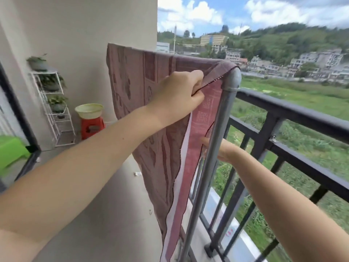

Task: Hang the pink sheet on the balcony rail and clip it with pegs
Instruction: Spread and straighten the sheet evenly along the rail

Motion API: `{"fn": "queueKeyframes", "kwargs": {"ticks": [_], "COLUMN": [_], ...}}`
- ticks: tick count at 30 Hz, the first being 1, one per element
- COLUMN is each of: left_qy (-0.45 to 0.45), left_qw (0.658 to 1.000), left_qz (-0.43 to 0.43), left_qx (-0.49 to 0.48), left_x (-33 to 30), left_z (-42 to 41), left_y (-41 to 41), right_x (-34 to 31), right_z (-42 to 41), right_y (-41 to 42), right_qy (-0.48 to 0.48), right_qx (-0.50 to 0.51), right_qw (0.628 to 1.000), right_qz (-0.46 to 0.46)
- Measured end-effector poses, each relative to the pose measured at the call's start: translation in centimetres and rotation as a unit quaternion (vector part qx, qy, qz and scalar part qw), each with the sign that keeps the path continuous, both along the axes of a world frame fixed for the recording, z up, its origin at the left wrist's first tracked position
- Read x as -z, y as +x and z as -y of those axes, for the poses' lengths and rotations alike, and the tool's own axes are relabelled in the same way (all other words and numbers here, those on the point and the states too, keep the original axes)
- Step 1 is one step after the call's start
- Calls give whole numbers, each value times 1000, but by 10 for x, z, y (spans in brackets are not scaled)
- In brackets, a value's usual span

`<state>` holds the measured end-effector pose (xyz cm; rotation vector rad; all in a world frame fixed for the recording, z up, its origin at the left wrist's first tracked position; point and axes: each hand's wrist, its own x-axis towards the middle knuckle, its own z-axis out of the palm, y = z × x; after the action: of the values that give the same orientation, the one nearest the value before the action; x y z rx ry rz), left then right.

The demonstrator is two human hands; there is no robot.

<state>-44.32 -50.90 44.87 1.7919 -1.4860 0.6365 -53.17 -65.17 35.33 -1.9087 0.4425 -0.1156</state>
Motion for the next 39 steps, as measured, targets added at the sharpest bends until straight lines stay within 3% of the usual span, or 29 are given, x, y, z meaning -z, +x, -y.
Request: {"fn": "queueKeyframes", "kwargs": {"ticks": [3,6,9,11,14,19,24,32,35,39], "left_qy": [4,13,23,29,85,190,75,-83,-77,-52], "left_qw": [1000,999,999,999,994,970,985,992,992,998], "left_qz": [8,31,22,-2,-32,-57,-31,63,77,29], "left_qx": [-14,-24,-24,-24,-54,-140,-155,-72,-59,-24], "left_x": [-5,-9,-3,9,36,72,36,-5,1,16], "left_z": [-11,-19,-33,-44,-52,-37,-7,19,20,22], "left_y": [1,-2,-3,1,-1,-24,-31,-51,-55,-62], "right_x": [-5,-36,-74,-93,-113,-98,-105,-106,-97,-86], "right_z": [27,35,34,33,20,5,-8,-2,-1,-1], "right_y": [-2,-11,-18,-20,-22,-28,-38,-45,-52,-54], "right_qy": [-58,-168,-293,-324,-324,-397,-433,-436,-404,-352], "right_qx": [158,267,283,276,256,224,242,245,244,185], "right_qw": [977,924,873,857,858,861,834,826,843,890], "right_qz": [128,216,267,291,305,228,241,259,260,224]}}
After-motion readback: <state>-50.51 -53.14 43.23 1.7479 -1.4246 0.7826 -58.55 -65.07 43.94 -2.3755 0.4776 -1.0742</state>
